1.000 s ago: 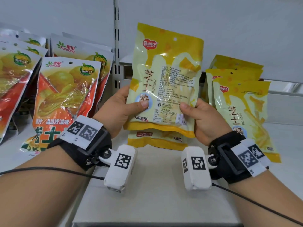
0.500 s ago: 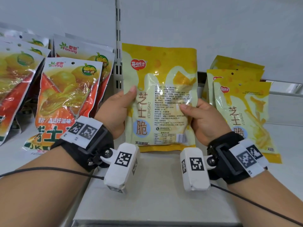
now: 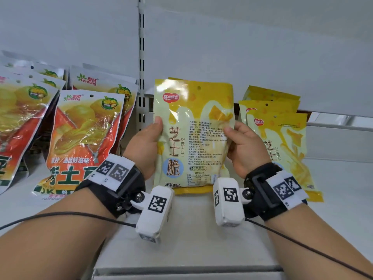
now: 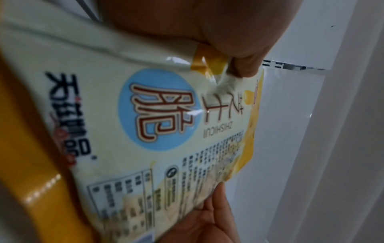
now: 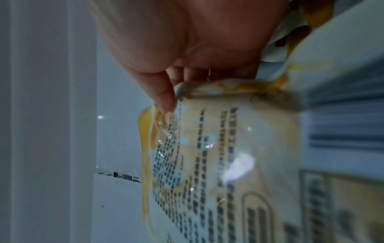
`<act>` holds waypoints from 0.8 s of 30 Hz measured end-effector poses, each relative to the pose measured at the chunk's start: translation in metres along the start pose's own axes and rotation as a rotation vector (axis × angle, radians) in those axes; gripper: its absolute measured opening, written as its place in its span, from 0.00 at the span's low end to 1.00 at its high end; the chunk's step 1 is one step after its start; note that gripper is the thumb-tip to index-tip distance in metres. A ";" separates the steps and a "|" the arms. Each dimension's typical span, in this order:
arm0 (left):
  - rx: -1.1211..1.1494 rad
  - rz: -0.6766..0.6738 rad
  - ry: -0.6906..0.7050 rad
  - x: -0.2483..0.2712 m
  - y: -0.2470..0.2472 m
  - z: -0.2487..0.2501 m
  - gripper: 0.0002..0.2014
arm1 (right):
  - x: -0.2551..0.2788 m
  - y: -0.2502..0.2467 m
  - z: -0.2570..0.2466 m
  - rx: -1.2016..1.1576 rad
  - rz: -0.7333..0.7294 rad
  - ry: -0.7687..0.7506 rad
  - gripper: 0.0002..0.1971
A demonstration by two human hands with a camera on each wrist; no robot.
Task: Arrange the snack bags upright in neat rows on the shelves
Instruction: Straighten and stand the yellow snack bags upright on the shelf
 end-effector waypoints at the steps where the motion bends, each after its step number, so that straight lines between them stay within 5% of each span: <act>1: 0.004 -0.007 0.004 0.001 0.002 0.002 0.21 | 0.000 -0.003 -0.003 0.091 0.039 -0.023 0.07; 4: 0.018 -0.055 0.002 0.003 0.013 0.008 0.21 | -0.001 -0.015 -0.013 0.232 0.151 -0.128 0.11; 12: 0.179 -0.246 -0.015 0.006 0.072 0.019 0.23 | 0.000 -0.044 -0.045 0.460 0.175 -0.220 0.18; 15: 0.195 -0.293 0.006 0.009 0.099 0.016 0.26 | 0.005 -0.050 -0.055 0.401 0.019 -0.203 0.09; 20: -0.061 -0.431 0.011 0.017 0.139 0.009 0.38 | 0.018 -0.067 -0.070 0.307 -0.269 -0.149 0.24; 22: -0.108 -0.486 0.034 0.017 0.156 0.006 0.41 | 0.020 -0.085 -0.079 0.340 -0.198 -0.161 0.25; 24: -0.099 -0.446 0.052 0.015 0.173 0.000 0.40 | 0.018 -0.109 -0.087 0.339 -0.041 -0.150 0.16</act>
Point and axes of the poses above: each hand's wrist, its own x-axis away from the middle knuckle, its own y-axis out of the palm, z = x × y, the point moved 2 cm from there along -x, towards the middle knuckle, and after that the axes turned 7 degrees about -y, right-handed, at the moved point
